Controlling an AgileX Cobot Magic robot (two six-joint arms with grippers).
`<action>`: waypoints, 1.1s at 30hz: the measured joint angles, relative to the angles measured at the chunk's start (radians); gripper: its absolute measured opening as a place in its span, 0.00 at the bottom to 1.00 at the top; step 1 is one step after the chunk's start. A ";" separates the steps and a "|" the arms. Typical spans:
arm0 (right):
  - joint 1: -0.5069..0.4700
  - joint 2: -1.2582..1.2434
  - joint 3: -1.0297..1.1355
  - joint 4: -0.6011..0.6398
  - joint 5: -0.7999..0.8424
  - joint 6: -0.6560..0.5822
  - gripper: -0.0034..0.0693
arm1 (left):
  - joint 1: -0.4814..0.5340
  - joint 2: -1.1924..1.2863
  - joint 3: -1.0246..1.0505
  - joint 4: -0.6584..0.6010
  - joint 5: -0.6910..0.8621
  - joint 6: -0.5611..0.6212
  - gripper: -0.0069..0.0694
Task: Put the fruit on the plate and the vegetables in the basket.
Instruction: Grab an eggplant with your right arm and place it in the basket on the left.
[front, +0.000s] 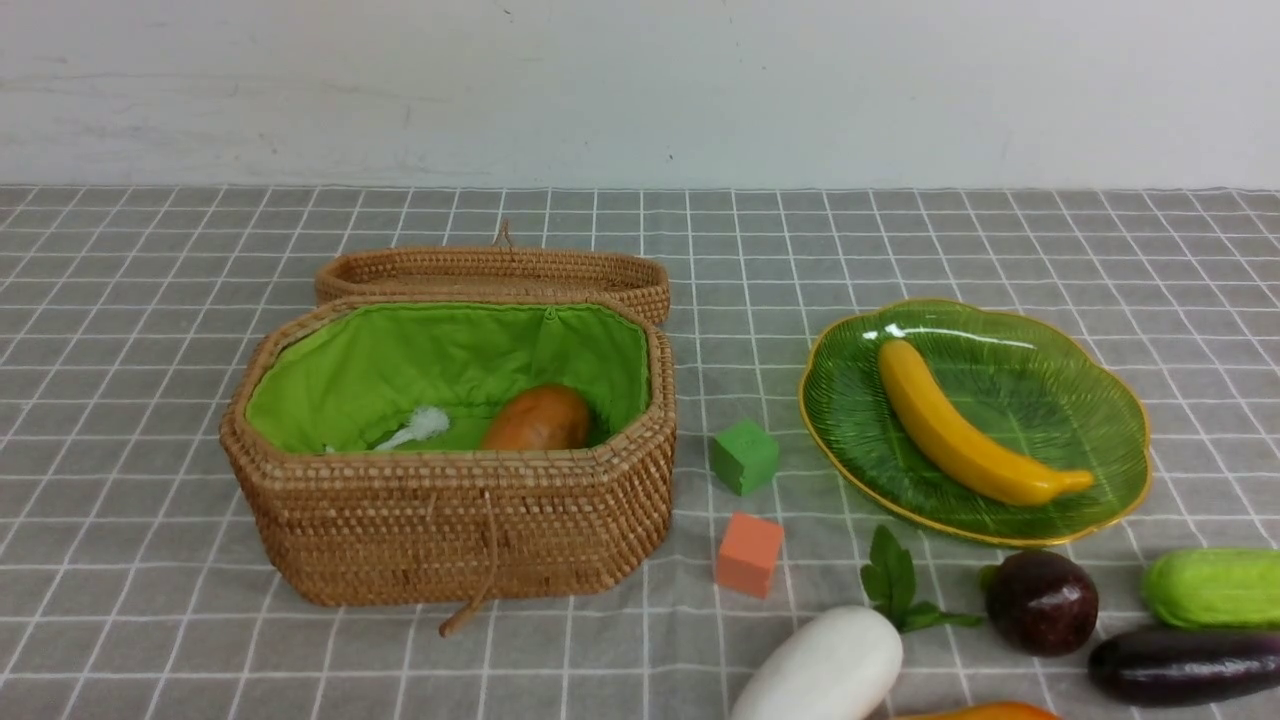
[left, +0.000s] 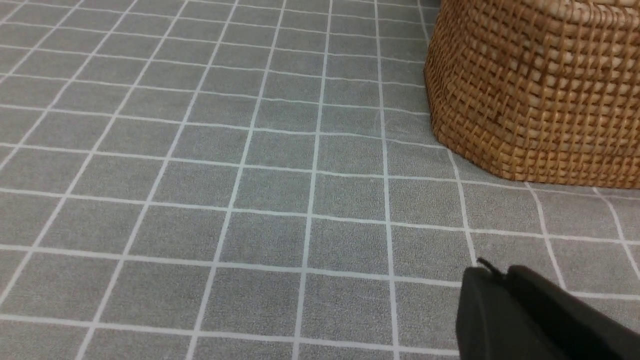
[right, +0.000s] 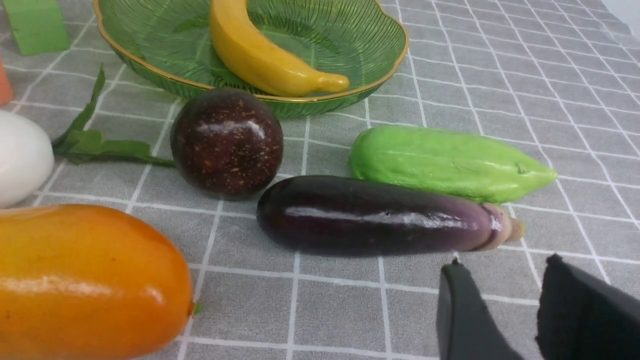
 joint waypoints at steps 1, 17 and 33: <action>0.000 0.000 0.000 0.000 0.000 0.000 0.38 | 0.000 0.000 0.000 0.000 0.000 0.000 0.14; 0.000 0.000 0.000 0.000 0.000 0.000 0.38 | 0.000 0.000 0.000 0.000 0.000 0.000 0.17; 0.000 0.000 0.000 -0.048 0.000 0.000 0.38 | 0.000 0.000 0.000 0.000 0.000 0.000 0.19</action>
